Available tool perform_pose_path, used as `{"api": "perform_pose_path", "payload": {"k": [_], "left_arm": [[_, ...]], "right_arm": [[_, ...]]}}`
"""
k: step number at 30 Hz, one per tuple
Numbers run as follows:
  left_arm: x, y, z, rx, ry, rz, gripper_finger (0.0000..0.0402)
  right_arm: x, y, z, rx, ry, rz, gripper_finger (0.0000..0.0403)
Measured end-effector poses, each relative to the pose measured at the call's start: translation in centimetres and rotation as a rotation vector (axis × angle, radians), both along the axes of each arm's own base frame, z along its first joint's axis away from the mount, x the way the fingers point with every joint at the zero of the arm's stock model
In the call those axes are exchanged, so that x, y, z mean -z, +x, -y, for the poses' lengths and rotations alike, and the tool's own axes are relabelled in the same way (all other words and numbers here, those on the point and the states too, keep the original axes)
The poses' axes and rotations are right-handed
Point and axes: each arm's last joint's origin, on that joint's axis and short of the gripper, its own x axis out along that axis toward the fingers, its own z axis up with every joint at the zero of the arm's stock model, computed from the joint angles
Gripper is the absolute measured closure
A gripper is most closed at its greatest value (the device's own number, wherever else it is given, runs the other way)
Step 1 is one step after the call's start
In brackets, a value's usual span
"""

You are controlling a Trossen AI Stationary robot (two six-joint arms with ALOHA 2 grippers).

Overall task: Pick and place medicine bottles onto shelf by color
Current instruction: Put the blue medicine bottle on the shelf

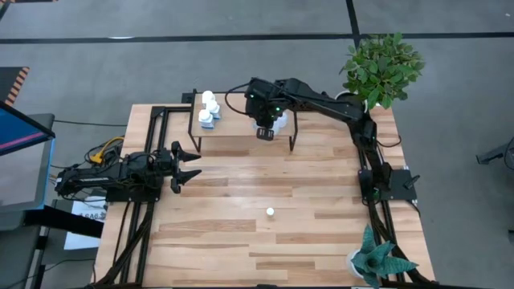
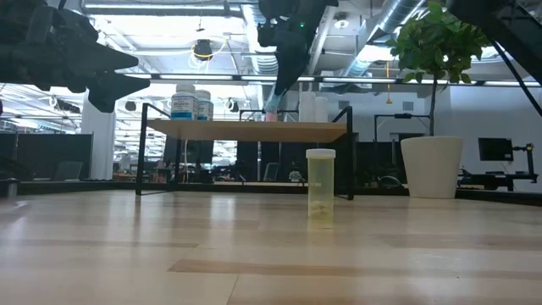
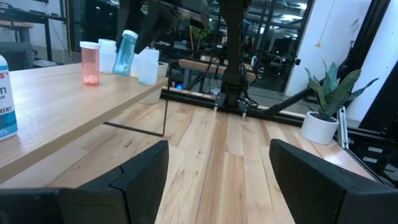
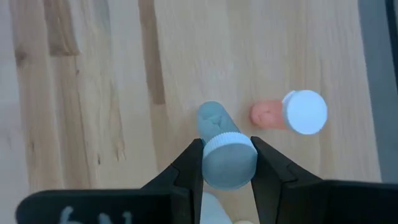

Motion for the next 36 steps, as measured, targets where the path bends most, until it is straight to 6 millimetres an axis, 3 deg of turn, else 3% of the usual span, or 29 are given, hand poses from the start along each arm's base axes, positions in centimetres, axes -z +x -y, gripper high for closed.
{"api": "perform_pose_path", "payload": {"k": [8, 14, 28, 36], "left_arm": [[0.0, 0.0, 0.0, 0.0, 0.0, 0.0, 0.0136], [0.0, 0.0, 0.0, 0.0, -0.003, 0.0, 0.0136], [0.0, 0.0, 0.0, 0.0, -0.007, 0.001, 0.0136], [0.0, 0.0, 0.0, 0.0, -0.007, 0.001, 0.0136]], "right_arm": [[0.1, -0.2, 0.1, -0.074, -0.024, -0.031, 0.0295], [0.4, -0.4, 0.5, 0.009, 0.017, -0.034, 0.0295], [1.1, -0.1, 0.1, -0.024, 0.017, -0.074, 0.0295], [1.1, 0.0, 0.2, -0.02, 0.014, -0.064, 0.0256]]}}
